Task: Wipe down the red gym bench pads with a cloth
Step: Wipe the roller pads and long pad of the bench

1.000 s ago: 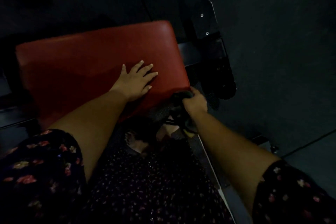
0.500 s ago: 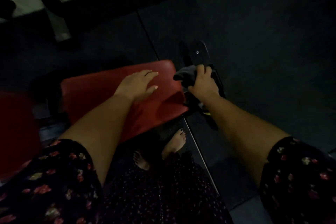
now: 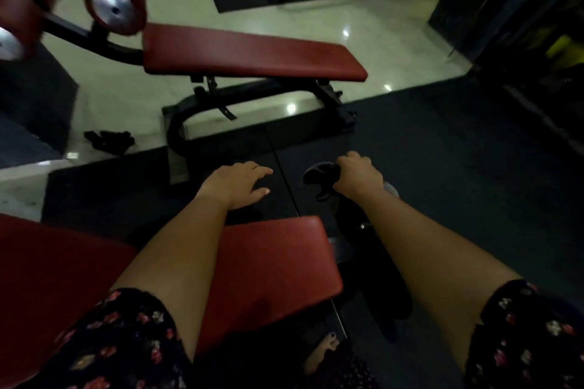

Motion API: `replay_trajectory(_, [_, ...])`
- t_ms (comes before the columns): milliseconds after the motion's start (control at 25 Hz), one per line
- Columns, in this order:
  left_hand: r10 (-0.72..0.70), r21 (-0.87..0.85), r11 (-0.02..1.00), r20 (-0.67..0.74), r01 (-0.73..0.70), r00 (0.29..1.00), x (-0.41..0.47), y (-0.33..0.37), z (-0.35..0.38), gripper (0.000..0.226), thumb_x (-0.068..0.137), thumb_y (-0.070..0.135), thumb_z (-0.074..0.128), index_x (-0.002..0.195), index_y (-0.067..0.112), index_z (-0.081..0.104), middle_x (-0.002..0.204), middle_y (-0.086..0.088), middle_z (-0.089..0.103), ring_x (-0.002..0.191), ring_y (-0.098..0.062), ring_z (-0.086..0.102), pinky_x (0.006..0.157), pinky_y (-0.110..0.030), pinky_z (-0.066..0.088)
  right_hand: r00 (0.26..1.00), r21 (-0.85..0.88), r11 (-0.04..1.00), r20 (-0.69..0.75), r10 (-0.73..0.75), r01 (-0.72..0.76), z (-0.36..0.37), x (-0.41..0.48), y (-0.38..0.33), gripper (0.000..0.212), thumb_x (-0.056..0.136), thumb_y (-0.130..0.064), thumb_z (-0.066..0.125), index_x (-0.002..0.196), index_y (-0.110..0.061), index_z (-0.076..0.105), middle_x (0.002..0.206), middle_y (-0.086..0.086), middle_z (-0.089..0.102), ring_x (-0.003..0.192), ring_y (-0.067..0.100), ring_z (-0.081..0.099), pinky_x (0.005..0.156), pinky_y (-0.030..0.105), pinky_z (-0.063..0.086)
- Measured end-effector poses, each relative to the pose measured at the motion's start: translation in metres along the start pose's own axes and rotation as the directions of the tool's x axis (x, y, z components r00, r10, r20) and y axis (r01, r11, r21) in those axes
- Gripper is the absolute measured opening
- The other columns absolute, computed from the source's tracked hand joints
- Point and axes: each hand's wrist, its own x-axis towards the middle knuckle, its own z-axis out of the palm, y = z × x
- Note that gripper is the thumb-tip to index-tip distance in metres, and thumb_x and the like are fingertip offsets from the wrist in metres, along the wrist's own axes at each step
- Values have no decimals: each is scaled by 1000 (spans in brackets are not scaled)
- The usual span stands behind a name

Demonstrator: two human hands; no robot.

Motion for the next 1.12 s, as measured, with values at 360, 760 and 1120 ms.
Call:
replay_trajectory(360, [-190,-291,944,-103,153,976,-49,-26,-64,57,93,48,55,145,34,38,139,2,49,125,-19,50,101,-41,45,990,-66,988,-5,-143,142,-63,-21,-77,37,86,-20,65,118,-14,48,122,10,49,112,33,49,82,44,46])
replay_trajectory(760, [-191,-248,955,-86,165,978,-71,-26,-120,53,91,45,59,140,30,47,138,4,53,125,-16,51,103,-34,43,978,-131,979,-117,-175,159,-120,-34,-96,25,88,-18,56,112,-14,53,118,8,55,106,30,56,71,37,42])
replay_trajectory(1120, [-38,-230,973,-148,3,988,-52,2,-195,57,91,44,61,143,31,43,138,2,51,123,-16,51,102,-32,41,986,-104,994,-169,2,-20,-168,-68,-59,29,89,-20,56,117,-17,56,118,6,56,106,28,57,77,40,46])
